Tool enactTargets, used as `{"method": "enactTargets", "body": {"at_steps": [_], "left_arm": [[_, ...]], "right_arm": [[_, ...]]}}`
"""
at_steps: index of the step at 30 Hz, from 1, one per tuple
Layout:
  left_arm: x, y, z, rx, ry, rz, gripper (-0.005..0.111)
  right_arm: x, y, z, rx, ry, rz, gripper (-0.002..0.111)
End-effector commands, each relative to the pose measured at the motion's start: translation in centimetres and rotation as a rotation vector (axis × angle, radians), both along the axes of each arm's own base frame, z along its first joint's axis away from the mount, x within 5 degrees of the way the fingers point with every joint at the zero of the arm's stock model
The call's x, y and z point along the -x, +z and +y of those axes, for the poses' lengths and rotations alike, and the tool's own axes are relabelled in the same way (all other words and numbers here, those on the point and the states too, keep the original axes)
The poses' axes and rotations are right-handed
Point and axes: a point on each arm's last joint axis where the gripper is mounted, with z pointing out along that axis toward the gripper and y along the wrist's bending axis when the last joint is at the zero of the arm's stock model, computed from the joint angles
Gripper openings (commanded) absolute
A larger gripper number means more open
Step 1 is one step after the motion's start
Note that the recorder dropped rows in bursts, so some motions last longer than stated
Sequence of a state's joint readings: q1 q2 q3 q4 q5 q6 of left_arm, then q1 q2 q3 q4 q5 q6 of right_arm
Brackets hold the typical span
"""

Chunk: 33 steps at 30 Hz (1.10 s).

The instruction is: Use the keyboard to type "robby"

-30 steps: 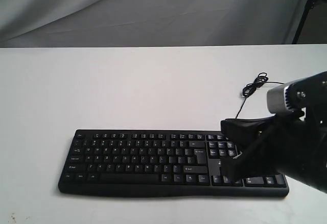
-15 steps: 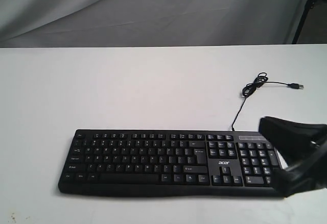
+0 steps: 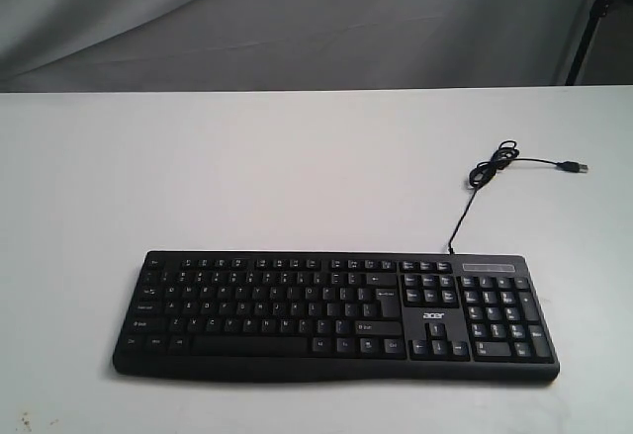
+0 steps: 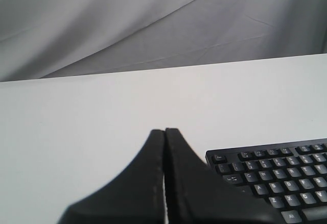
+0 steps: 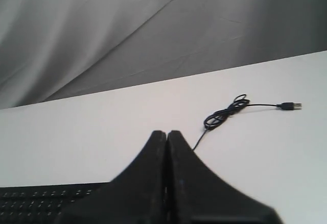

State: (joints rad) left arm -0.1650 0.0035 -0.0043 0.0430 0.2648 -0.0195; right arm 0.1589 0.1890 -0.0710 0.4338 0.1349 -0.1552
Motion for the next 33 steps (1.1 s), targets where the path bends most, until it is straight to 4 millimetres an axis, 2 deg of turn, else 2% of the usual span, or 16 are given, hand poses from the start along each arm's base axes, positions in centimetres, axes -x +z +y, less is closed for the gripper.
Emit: {"method": "enactTargets", "body": {"at_steps": [1,4,14,33], "left_arm": [[0.0,-0.06,-0.03,-0.001,-0.006,-0.007,0.0],[0.0,-0.06,-0.03,-0.001,-0.006,-0.007,0.0],[0.0,-0.06,-0.03,-0.001,-0.006,-0.007,0.0],[0.0,-0.06,-0.03,-0.001,-0.006,-0.007,0.0]], "right_arm": [[0.84,-1.93,-0.47,0.019,-0.056,-0.017,0.0],[1.45,-1.94,-0.36,0.029,-0.036,-0.044,0.0],[1.64,-2.71,-0.08,0.049,0.001,0.037,0.0],[1.64,-2.71,-0.08,0.049,0.001,0.037,0.0]]}}
